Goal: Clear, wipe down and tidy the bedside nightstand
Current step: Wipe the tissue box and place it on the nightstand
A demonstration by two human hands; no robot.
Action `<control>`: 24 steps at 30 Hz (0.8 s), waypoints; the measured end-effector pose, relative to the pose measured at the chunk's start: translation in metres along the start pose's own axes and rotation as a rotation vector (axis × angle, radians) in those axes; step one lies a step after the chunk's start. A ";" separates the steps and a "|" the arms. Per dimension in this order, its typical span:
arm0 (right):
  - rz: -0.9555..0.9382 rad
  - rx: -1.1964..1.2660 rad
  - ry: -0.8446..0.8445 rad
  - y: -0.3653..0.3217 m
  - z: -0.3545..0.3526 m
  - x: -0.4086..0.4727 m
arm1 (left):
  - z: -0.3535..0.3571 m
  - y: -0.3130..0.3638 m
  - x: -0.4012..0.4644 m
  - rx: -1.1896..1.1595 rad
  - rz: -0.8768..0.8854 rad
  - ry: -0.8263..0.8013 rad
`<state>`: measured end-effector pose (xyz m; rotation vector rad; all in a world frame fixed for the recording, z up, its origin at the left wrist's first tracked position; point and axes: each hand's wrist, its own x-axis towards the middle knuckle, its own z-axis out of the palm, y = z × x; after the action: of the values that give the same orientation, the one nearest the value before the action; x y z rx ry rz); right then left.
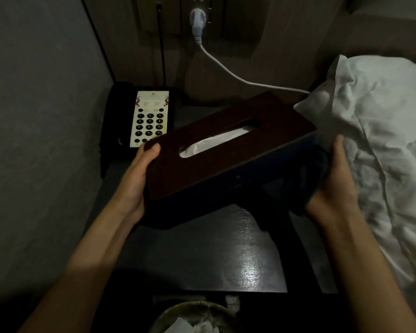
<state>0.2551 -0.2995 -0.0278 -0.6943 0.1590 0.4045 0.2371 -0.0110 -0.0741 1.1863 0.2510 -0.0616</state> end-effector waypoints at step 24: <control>-0.276 -0.537 0.714 0.022 -0.020 0.030 | 0.015 -0.010 0.000 0.317 0.089 -0.126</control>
<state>0.2734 -0.2876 -0.0644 -1.3572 0.6359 -0.0945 0.2377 -0.0283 -0.0777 1.5016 0.0776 -0.1003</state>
